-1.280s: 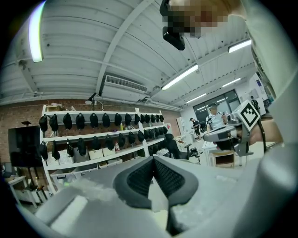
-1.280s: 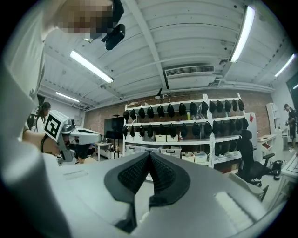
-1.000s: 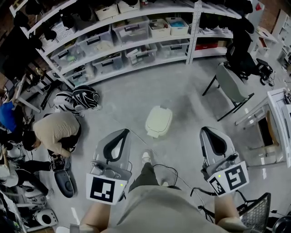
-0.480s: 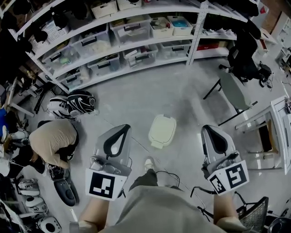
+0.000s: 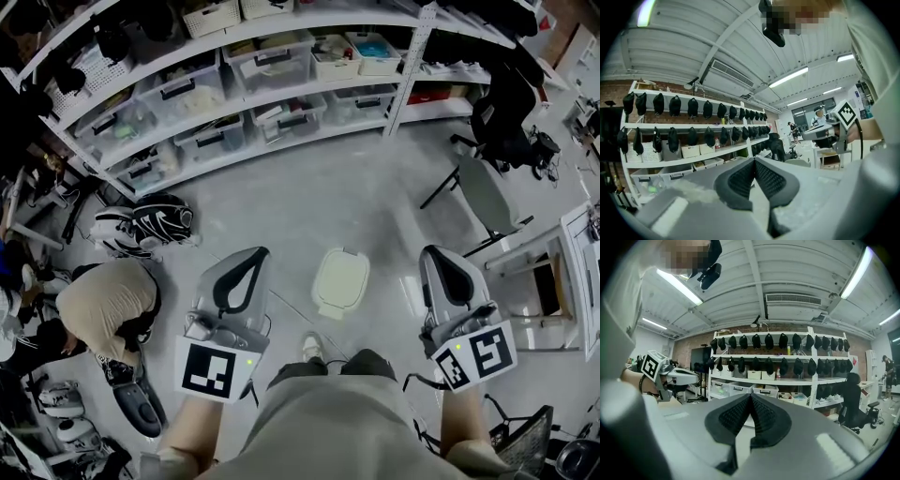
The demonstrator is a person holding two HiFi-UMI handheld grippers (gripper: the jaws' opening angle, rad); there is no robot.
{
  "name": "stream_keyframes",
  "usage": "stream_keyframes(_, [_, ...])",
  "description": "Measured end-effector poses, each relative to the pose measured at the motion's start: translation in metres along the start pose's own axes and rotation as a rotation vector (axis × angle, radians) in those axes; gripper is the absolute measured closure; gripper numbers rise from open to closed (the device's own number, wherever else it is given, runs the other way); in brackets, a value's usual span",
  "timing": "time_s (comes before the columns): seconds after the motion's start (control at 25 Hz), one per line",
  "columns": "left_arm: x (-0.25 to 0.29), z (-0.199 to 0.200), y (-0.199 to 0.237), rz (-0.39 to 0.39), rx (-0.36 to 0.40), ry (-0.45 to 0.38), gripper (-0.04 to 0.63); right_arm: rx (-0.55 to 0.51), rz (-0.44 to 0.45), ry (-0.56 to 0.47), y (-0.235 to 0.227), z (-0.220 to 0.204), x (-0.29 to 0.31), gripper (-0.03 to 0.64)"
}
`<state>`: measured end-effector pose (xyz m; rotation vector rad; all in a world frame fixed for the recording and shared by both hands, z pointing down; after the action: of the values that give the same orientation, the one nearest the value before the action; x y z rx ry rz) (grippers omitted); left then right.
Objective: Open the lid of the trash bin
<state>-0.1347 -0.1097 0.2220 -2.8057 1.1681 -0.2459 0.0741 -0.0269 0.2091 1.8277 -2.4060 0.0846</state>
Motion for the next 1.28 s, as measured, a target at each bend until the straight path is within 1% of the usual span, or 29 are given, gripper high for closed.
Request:
stream_keyframes(0.16, [0.015,-0.007,0.006,0.003,-0.006,0.013,0.593,-0.003,0.012,0.021,-0.011,-0.006,0.014,0.614])
stream_keyframes(0.32, [0.033,-0.015,0.007,0.024,-0.008,0.042,0.592,0.008,0.060,0.055,-0.032,-0.018,0.029,0.614])
stream_keyframes(0.52, [0.059,-0.033,0.008,0.070,-0.032,0.109,0.592,0.052,0.168,0.116,-0.065,-0.043,0.062,0.614])
stream_keyframes(0.64, [0.079,-0.047,0.005,0.098,-0.029,0.160,0.592,0.061,0.251,0.187,-0.086,-0.071,0.086,0.614])
stream_keyframes(0.72, [0.094,-0.060,0.002,0.115,-0.032,0.192,0.594,0.069,0.300,0.243,-0.100,-0.097,0.102,0.614])
stream_keyframes(0.88, [0.122,-0.094,-0.001,0.138,-0.061,0.264,0.593,0.082,0.390,0.370,-0.123,-0.160,0.134,0.614])
stream_keyframes(1.04, [0.147,-0.143,0.000,0.131,-0.049,0.322,0.593,0.098,0.472,0.493,-0.138,-0.234,0.165,0.614])
stream_keyframes(1.16, [0.161,-0.184,0.000,0.146,-0.096,0.372,0.593,0.116,0.521,0.574,-0.143,-0.291,0.184,0.614])
stream_keyframes(1.28, [0.172,-0.229,0.000,0.156,-0.149,0.429,0.592,0.131,0.547,0.649,-0.146,-0.350,0.203,0.614])
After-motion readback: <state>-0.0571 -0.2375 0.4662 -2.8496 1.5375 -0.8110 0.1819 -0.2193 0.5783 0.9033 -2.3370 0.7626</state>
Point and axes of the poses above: the fingertips, and each gripper's own axes: x forward along the fingers, y to its left, z out of its top, the point moved 1 cm from there along -x, backward along the fingers, and after that the axes turned 8 degrees about z, right-handed, at the moved point
